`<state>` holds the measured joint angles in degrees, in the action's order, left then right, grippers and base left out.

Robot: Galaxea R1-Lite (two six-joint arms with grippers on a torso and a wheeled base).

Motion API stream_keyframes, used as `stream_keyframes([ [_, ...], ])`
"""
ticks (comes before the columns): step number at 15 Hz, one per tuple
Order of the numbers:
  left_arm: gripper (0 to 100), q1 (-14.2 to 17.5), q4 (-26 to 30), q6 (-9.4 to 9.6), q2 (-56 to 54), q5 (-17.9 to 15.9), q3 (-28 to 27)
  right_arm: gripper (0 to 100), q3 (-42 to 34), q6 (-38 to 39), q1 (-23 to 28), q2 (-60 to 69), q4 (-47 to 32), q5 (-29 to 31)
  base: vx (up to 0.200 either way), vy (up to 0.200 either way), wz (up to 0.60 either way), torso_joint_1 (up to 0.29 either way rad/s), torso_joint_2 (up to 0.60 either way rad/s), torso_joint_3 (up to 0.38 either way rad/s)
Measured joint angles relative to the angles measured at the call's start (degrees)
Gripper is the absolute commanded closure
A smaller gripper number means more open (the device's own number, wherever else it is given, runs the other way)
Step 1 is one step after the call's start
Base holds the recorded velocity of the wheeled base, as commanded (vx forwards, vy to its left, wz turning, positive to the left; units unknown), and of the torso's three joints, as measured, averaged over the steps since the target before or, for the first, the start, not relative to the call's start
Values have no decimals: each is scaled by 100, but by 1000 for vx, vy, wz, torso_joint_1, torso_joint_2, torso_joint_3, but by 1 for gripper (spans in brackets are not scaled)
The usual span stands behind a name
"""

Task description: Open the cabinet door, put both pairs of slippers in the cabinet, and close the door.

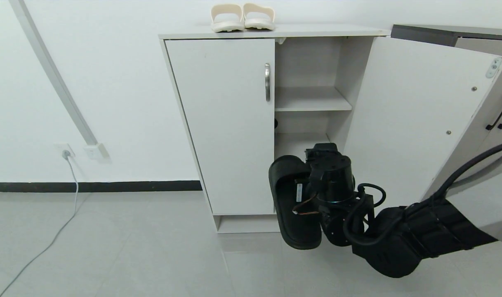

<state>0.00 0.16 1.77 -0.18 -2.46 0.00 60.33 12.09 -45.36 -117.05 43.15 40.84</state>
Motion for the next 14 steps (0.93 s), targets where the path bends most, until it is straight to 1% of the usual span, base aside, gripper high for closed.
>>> stream_keyframes([
  [4, 100, 7, -2, 0, 0, 1, 0, 100, 59, -11, 74, -166, -5, 13, 0, -200, 0, 6, 2, 2],
  [9, 100, 0, 2, -5, 2, 0, 0, 100, -11, 11, 96, -310, 37, -59, 0, 0, 0, 0, 0, 0],
  [11, 100, 2, 0, 1, 2, -2, 0, 100, -157, -5, 82, -362, 230, -367, 0, 0, 0, 0, 0, 0],
  [14, 100, 2, 0, 4, 2, 1, 0, 100, -206, -90, 55, -577, 657, -389, 0, 0, 0, 0, 0, 0],
])
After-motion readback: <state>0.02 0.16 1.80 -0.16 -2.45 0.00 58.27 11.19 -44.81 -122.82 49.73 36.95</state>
